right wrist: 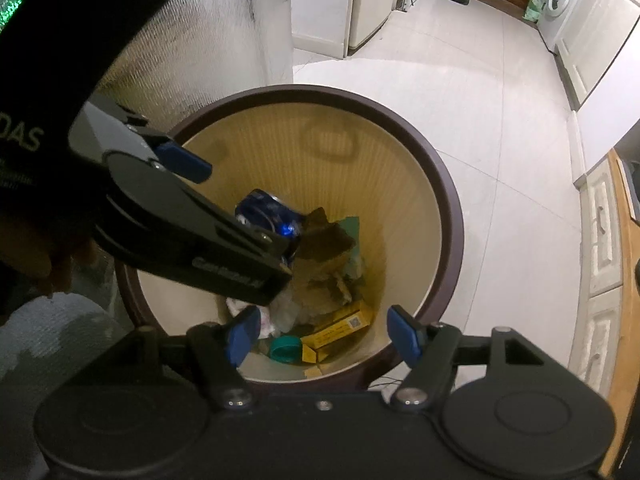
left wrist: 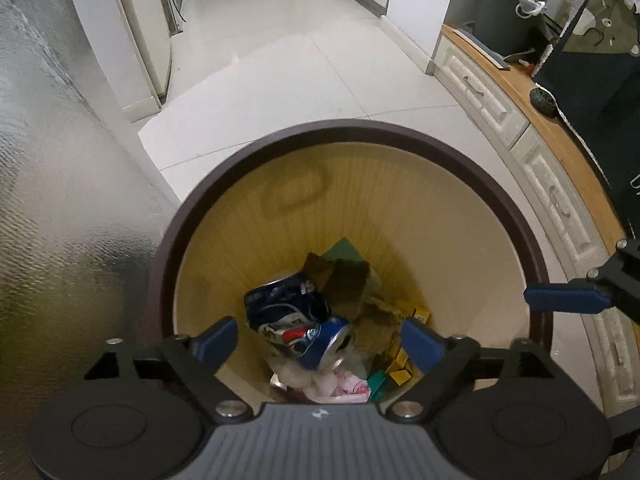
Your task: Collect trash
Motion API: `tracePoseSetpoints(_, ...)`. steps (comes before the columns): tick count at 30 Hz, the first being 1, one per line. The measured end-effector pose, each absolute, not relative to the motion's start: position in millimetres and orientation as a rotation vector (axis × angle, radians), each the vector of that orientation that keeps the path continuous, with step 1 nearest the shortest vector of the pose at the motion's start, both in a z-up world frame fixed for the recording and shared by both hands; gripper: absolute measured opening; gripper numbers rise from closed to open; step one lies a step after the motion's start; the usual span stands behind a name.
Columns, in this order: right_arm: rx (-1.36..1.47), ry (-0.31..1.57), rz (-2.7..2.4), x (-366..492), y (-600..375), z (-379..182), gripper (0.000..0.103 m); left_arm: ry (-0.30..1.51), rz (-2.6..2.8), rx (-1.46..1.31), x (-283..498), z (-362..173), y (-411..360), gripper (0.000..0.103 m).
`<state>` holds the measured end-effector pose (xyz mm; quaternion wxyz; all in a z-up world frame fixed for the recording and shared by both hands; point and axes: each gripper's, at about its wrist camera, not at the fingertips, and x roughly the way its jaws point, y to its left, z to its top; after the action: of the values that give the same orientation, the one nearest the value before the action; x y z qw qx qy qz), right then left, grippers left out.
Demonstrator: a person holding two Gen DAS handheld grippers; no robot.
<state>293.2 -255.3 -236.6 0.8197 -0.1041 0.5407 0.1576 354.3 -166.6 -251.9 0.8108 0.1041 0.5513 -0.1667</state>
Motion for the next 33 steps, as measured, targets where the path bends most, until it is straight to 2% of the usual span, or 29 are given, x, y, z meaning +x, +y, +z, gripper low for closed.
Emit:
tracePoseSetpoints(2, -0.208, 1.146, 0.337, 291.9, -258.1, -233.5, 0.074, 1.165, -0.353, 0.228, 351.9, -245.5, -164.8, 0.098)
tracePoseSetpoints(7, -0.194, 1.123, 0.332, 293.9, -265.4, -225.9, 0.081, 1.15, -0.346, 0.225, 344.9, -228.9, -160.2, 0.103)
tracePoseSetpoints(12, -0.181, 1.086, 0.329, 287.8, -267.6, -214.3, 0.096, 1.145, -0.333, 0.212, 336.7, -214.3, -154.8, 0.103)
tracePoseSetpoints(17, -0.178, 1.052, 0.301, 280.9, -272.2, -201.7, 0.103, 1.125, -0.321, 0.211, 325.6, -196.0, -149.4, 0.103)
tracePoseSetpoints(33, -0.138, 0.93, 0.246, 231.2, -293.4, -129.9, 0.103, 0.949, -0.354, 0.157, 271.4, -100.2, -131.1, 0.103)
